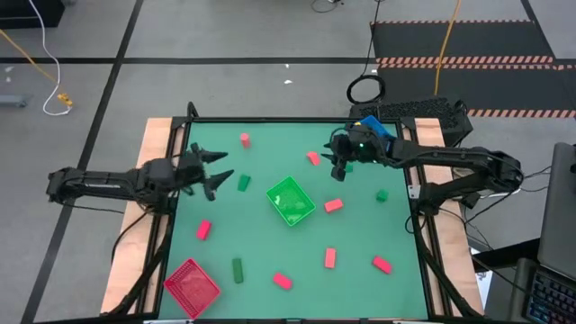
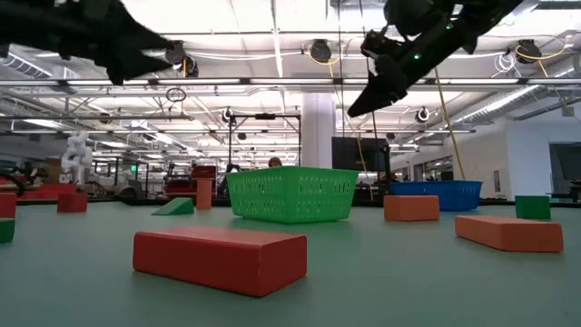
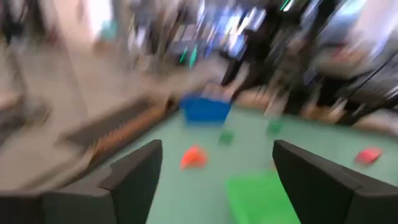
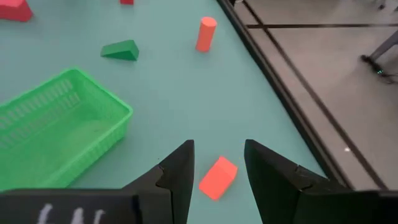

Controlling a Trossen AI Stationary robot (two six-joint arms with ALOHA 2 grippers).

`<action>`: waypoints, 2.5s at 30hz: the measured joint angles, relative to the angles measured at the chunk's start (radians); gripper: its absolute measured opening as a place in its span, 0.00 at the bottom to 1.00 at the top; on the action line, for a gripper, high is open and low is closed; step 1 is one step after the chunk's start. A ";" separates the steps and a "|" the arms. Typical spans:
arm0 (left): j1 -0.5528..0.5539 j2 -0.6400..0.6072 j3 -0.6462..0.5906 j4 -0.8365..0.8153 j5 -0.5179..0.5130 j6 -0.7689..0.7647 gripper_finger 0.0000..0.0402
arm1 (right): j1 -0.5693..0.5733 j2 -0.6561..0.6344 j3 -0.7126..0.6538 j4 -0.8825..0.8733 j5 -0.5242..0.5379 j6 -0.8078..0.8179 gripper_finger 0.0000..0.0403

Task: Sort & place blocks by color
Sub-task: Adjust the light pink block

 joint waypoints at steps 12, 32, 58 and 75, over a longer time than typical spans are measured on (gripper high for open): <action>0.006 0.533 0.507 -0.895 -0.063 -0.515 0.61 | 0.000 0.056 0.003 0.343 0.004 -0.098 0.33; 0.540 0.696 0.427 -1.242 0.095 -0.585 0.43 | 0.051 -0.044 0.003 0.383 0.000 -0.129 0.33; 0.704 0.698 0.287 -1.044 0.109 -0.561 0.43 | 0.056 -0.065 0.003 0.385 0.000 -0.154 0.33; 0.723 0.699 0.171 -0.895 0.162 -0.642 0.56 | 0.056 -0.065 0.002 0.385 0.000 -0.154 0.33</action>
